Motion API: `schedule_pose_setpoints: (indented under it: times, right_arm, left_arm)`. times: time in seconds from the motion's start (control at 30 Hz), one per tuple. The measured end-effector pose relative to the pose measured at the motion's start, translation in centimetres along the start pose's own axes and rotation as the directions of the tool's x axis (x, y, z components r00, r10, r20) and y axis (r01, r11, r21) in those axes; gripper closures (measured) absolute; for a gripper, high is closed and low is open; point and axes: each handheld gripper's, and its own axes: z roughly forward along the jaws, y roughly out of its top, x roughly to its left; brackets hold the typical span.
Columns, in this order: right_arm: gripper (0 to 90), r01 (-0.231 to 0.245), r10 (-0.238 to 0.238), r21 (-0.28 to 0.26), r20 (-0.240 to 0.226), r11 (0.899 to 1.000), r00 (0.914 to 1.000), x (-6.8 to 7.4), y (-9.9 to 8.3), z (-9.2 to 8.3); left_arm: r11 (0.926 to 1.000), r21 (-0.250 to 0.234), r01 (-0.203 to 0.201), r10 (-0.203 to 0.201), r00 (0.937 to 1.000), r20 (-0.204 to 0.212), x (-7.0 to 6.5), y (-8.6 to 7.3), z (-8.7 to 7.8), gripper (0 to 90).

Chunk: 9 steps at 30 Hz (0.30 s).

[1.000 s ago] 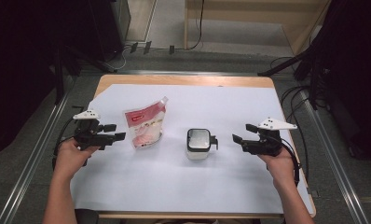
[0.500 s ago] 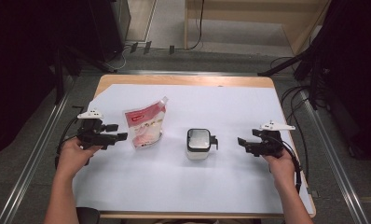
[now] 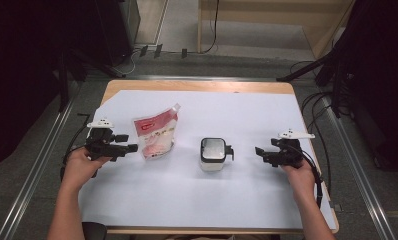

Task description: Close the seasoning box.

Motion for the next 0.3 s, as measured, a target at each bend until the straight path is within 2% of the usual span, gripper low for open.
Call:
schedule_pose_setpoints:
  times: [0.13,0.3]
  right_arm:
    - [23.6,0.002,-0.002,0.005,-0.001,1.000,1.0000,-0.03,-0.04,-0.02]
    - [23.6,-0.008,0.008,0.003,0.002,1.000,1.0000,-0.14,-0.07,-0.04]
  left_arm:
    - [1.0000,-0.003,0.003,-0.003,1.0000,-0.007,-0.07,-0.06,0.13,34.0]
    - [0.9998,0.020,-0.005,0.005,1.0000,-0.001,0.04,-0.13,0.18,33.7]
